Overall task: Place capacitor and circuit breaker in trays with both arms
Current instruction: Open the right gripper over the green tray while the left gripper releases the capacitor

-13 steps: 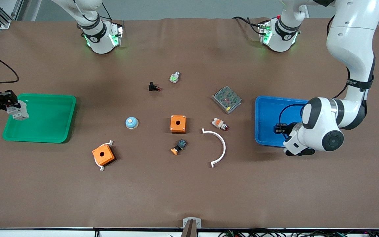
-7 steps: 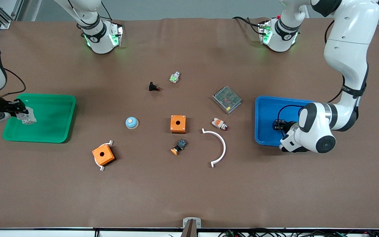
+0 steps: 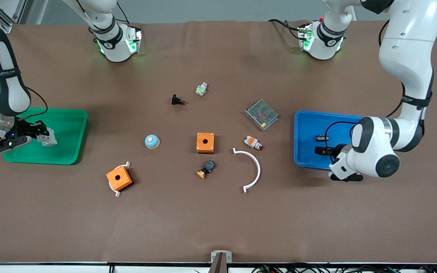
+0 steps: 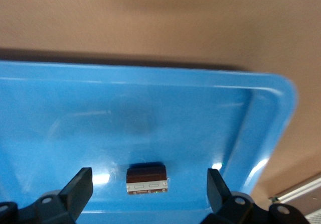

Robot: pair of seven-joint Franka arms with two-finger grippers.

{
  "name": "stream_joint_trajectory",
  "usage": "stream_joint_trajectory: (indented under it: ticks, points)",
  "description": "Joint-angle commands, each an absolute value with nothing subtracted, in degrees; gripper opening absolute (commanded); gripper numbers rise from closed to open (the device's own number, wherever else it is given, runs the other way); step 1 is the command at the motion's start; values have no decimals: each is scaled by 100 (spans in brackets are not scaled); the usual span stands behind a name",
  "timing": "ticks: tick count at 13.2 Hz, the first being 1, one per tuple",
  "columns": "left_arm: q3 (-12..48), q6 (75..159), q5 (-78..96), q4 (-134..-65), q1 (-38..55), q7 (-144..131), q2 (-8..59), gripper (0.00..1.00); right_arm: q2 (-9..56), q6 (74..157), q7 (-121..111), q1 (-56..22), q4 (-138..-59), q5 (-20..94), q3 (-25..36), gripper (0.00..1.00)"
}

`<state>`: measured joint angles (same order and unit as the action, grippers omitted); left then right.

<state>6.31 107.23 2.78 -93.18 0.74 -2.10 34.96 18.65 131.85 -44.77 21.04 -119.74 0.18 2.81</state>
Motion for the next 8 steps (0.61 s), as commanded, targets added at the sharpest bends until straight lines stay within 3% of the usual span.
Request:
stream_joint_trajectory:
  ticks: [1, 6, 7, 8]
  points:
    - [642, 10740, 123, -9378, 44, -298, 2946, 100, 1810, 13350, -4368, 2083, -12050, 79, 264, 2]
    - [606, 10723, 123, -9378, 17, -491, 1909, 100, 2109, 13447, -4280, 2057, -12050, 105, 246, 9]
    - [624, 10705, 114, -9378, 44, -762, 1733, 100, 2127, 13412, -4280, 2039, -12032, 105, 246, 20]
    - [641, 10705, 114, -9343, 44, -1026, 1610, 100, 2127, 13395, -4272, 2004, -12032, 105, 246, 40]
